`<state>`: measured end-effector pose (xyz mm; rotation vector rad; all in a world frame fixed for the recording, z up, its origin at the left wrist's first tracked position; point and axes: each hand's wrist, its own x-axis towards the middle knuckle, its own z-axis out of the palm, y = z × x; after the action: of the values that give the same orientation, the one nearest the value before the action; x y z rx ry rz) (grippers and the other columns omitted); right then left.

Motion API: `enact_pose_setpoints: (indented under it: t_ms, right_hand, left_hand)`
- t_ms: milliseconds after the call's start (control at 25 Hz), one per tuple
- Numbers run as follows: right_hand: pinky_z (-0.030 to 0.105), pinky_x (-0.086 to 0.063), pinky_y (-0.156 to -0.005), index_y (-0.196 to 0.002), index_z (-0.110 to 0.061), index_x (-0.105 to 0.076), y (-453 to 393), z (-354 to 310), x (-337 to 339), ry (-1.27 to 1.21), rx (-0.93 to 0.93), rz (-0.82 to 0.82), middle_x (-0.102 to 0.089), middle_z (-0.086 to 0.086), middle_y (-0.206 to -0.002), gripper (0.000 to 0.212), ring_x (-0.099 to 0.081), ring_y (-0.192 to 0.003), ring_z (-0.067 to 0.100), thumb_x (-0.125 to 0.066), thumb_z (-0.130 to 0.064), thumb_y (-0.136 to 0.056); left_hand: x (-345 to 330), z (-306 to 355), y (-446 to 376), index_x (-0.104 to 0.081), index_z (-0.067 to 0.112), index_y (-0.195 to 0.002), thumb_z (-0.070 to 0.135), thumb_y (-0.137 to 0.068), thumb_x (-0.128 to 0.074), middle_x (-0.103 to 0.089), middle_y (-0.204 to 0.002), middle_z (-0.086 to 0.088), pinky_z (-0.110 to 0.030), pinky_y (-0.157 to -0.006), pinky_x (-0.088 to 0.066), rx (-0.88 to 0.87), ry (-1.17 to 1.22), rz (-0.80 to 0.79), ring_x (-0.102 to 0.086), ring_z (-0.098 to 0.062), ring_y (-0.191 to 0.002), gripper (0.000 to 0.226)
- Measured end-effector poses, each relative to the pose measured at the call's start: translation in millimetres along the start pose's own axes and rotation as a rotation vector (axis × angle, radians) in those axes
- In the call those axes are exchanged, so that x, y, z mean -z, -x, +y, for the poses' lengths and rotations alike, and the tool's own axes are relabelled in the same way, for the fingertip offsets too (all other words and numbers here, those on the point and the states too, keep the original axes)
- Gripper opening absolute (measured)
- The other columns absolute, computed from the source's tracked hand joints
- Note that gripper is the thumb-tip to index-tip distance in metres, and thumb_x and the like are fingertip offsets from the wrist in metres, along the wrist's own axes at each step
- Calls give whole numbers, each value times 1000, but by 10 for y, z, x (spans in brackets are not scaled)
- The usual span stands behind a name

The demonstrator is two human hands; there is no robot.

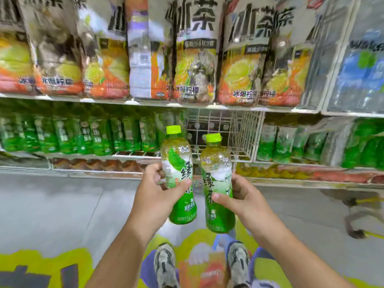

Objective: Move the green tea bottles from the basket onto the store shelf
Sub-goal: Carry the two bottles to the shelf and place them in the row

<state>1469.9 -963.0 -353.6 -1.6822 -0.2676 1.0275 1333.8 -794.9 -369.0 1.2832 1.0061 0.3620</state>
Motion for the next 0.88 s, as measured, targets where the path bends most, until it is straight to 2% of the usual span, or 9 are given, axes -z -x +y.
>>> enact_pose_setpoints:
  t_ms: [80,200,360,440,520,640,720,800,880]
  right_hand:
    - [37,-57,-93,-123,-17,-66,-229,221,31,-30,-9,49,-77,2,-111,46,-71,-108,21,-83,-10,-80]
    - [22,-55,-79,-118,-18,-67,-645,463,108,-58,24,70,-78,0,-105,55,-72,-98,12,-85,-28,-67]
    - [25,-54,-80,-116,-16,-69,-1254,779,255,-65,51,125,-79,-2,-103,39,-73,-95,9,-82,-13,-79]
    - [25,-54,-81,-115,-20,-69,-1522,870,290,-61,65,164,-79,-8,-102,36,-74,-96,7,-81,-13,-82]
    - [15,-53,-74,-108,-27,-69,-1781,889,322,-62,78,177,-78,-18,-96,32,-73,-92,0,-82,-16,-82]
    - [2,-44,-59,-93,-43,-64,-2191,810,377,-37,98,185,-67,-36,-82,30,-63,-75,-21,-86,-27,-80]
    - [7,-45,-63,-107,-43,-68,-2422,736,389,2,126,147,-71,-31,-99,35,-65,-84,-16,-86,-36,-78]
    - [10,-50,-70,-120,-33,-69,-2630,674,386,-33,156,151,-76,-20,-105,43,-70,-88,-8,-85,-31,-81]
    - [21,-54,-87,-120,-30,-71,-2820,674,403,-23,138,149,-78,-16,-103,37,-72,-96,2,-83,-29,-85]
  left_hand:
    - [-72,-180,-181,-58,27,-110,9,-77,-88,-77,-103,9,-17,-70,-56,-5,4,12,-75,-9,-93,48]
    - [-213,-475,-528,-57,27,-113,8,-75,-88,-77,-104,11,-22,-74,-56,-31,-1,48,-75,-9,-92,52]
    - [-427,-778,-1085,-56,23,-112,13,-75,-89,-77,-102,8,-32,-83,-57,-52,-34,86,-75,-7,-92,50]
    - [-497,-860,-1330,-57,26,-109,15,-74,-90,-77,-98,11,-22,-76,-56,-73,-58,109,-74,-2,-88,49]
    - [-578,-896,-1557,-59,28,-104,16,-74,-90,-77,-90,12,-11,-64,-51,-95,-80,134,-72,3,-79,45]
    - [-697,-858,-1920,-65,25,-99,27,-73,-91,-75,-88,9,-15,-66,-53,-129,-152,187,-71,-2,-75,37]
    - [-776,-808,-2161,-69,22,-101,32,-74,-90,-75,-90,7,-23,-75,-54,-135,-210,204,-71,-10,-80,36]
    - [-849,-781,-2382,-70,16,-100,30,-74,-89,-73,-84,7,-19,-67,-50,-150,-230,227,-67,-9,-73,35]
    - [-894,-787,-2564,-67,10,-95,31,-76,-88,-69,-82,2,-24,-66,-47,-186,-275,232,-62,-16,-71,35]
